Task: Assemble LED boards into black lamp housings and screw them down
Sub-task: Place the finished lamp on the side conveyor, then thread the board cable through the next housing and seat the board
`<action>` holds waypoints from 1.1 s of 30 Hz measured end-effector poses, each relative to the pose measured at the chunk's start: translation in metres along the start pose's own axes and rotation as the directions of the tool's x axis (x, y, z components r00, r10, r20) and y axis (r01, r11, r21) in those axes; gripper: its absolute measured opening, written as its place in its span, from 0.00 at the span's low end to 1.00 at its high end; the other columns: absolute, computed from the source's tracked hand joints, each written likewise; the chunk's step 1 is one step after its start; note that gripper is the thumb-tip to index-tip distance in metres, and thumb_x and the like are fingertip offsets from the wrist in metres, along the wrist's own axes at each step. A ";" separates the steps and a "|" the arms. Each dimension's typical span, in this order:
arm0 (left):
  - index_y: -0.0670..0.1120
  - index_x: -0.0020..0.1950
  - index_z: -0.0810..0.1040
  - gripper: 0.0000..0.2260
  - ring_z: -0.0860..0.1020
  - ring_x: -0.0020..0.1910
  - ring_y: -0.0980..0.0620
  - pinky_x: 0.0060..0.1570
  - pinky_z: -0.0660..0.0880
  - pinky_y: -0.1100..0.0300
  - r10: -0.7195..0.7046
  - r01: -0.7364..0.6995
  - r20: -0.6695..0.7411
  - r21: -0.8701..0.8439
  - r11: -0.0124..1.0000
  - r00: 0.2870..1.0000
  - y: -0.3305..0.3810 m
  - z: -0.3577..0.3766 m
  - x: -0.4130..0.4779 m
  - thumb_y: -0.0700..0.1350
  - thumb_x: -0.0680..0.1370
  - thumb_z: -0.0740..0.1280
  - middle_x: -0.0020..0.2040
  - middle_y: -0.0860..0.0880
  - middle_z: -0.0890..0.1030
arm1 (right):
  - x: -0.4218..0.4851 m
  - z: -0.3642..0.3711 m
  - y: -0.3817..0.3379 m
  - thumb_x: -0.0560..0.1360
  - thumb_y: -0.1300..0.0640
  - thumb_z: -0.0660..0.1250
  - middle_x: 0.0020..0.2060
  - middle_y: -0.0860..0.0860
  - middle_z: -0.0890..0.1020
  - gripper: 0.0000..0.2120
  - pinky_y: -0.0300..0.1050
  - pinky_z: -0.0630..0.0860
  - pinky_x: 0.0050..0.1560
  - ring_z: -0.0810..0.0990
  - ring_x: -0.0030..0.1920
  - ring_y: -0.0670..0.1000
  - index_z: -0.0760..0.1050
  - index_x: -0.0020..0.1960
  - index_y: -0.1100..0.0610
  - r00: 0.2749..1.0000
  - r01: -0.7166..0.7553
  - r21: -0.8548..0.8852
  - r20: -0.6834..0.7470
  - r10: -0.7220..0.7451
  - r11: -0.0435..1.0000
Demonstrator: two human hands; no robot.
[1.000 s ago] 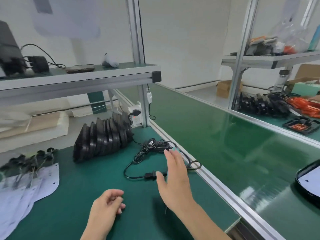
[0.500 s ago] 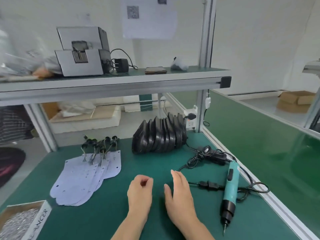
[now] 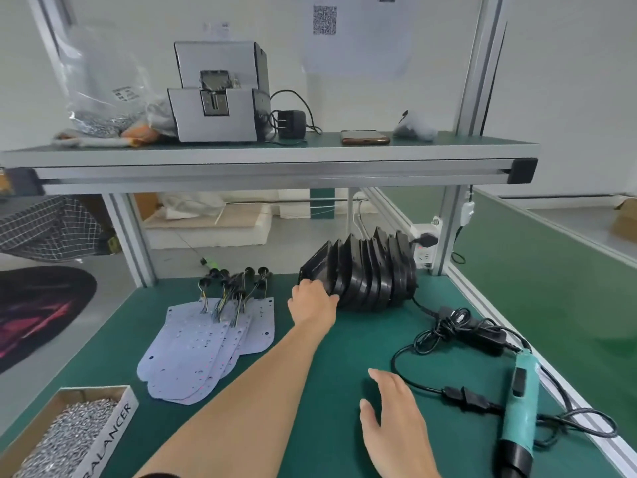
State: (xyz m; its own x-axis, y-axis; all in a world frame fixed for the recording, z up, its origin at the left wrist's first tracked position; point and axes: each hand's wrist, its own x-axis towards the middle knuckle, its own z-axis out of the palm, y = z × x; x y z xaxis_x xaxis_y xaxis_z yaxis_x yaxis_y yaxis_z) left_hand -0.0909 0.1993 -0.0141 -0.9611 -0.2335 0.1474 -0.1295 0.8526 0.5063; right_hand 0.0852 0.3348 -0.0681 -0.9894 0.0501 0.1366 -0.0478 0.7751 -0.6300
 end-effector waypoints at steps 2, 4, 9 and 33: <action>0.45 0.63 0.77 0.12 0.74 0.62 0.44 0.60 0.68 0.50 -0.015 0.015 0.004 0.015 1.000 1.000 -0.004 0.003 0.003 0.48 0.82 0.64 0.61 0.45 0.78 | 0.001 -0.001 0.000 0.82 0.52 0.61 0.71 0.37 0.65 0.22 0.33 0.65 0.64 0.62 0.73 0.40 0.62 0.75 0.45 1.000 -0.011 -0.012 0.000 0.011 1.000; 0.46 0.53 0.77 0.04 0.78 0.56 0.43 0.54 0.68 0.52 0.003 -0.004 -0.010 -0.038 0.999 1.000 -0.009 0.001 0.003 0.44 0.82 0.63 0.55 0.46 0.81 | 0.003 -0.001 0.002 0.82 0.52 0.61 0.70 0.38 0.67 0.22 0.34 0.66 0.61 0.63 0.72 0.41 0.63 0.74 0.46 1.000 -0.018 -0.010 0.002 0.018 1.000; 0.45 0.42 0.67 0.10 0.74 0.44 0.42 0.42 0.66 0.53 0.070 -0.084 -0.082 -0.177 0.981 0.994 -0.020 -0.017 -0.012 0.40 0.82 0.63 0.45 0.44 0.75 | 0.002 -0.002 0.002 0.80 0.56 0.64 0.68 0.42 0.71 0.21 0.39 0.66 0.57 0.68 0.70 0.45 0.68 0.73 0.49 1.000 -0.032 0.037 0.000 0.032 0.999; 0.45 0.42 0.75 0.17 0.77 0.44 0.49 0.44 0.75 0.52 0.121 -0.125 -0.034 -0.147 0.981 0.992 -0.097 -0.106 -0.126 0.58 0.78 0.62 0.43 0.45 0.78 | -0.006 -0.017 -0.016 0.73 0.62 0.73 0.35 0.51 0.84 0.27 0.46 0.76 0.46 0.83 0.41 0.56 0.73 0.66 0.39 0.990 -0.104 0.349 0.122 0.065 0.931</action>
State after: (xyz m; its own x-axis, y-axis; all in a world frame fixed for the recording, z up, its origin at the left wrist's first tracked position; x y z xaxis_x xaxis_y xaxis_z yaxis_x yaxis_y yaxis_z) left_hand 0.0683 0.0967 0.0081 -0.9609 -0.1444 0.2362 0.0286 0.7969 0.6035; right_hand 0.0945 0.3328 -0.0459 -0.9997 0.0236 0.0010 0.0108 0.4966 -0.8679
